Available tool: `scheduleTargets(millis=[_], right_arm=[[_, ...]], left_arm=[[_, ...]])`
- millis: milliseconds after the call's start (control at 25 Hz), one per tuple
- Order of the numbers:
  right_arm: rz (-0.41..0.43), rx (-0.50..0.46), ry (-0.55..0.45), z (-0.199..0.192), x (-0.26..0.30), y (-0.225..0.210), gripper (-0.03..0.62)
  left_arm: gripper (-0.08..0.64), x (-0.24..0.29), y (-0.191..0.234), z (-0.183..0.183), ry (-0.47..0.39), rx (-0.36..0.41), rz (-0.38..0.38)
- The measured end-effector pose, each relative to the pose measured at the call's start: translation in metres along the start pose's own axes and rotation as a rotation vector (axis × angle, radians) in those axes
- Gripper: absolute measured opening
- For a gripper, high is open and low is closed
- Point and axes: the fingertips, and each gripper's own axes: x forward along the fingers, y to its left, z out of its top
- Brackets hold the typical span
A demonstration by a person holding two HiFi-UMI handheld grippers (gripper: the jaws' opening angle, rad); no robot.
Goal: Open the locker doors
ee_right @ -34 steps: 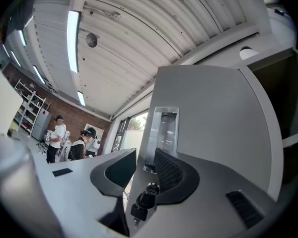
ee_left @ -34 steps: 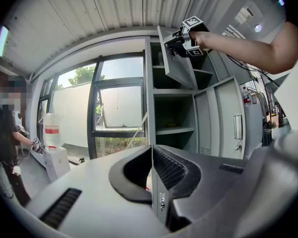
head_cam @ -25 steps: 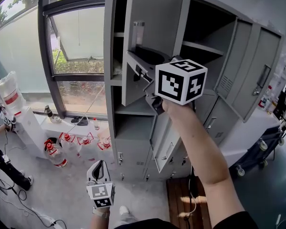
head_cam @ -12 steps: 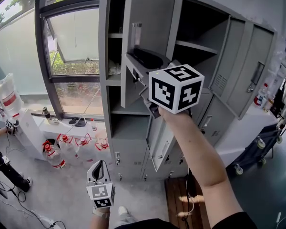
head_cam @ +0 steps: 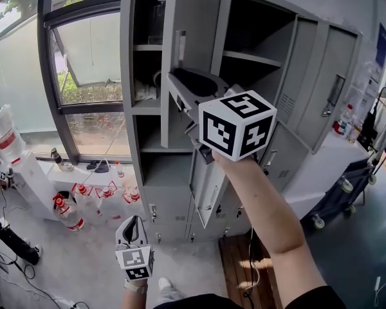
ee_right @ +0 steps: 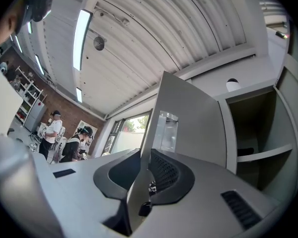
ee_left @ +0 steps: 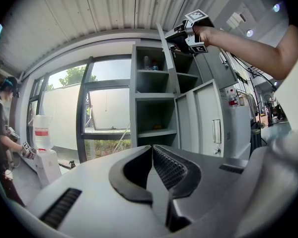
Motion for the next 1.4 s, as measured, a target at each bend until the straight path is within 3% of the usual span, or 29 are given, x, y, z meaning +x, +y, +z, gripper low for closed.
scheduleTargets(millis=[840, 1400], right_arm=[[-0.108, 0.011, 0.002, 0.011, -0.099, -0.052, 0.072], [-0.204, 0.037, -0.008, 0.012, -0.137, -0.091, 0.063]], left_arm=[[0.026, 0.012, -0.089, 0.010, -0.013, 0.041, -0.171], [0.026, 0.020, -0.116, 0.013, -0.014, 0.053, -0.230]])
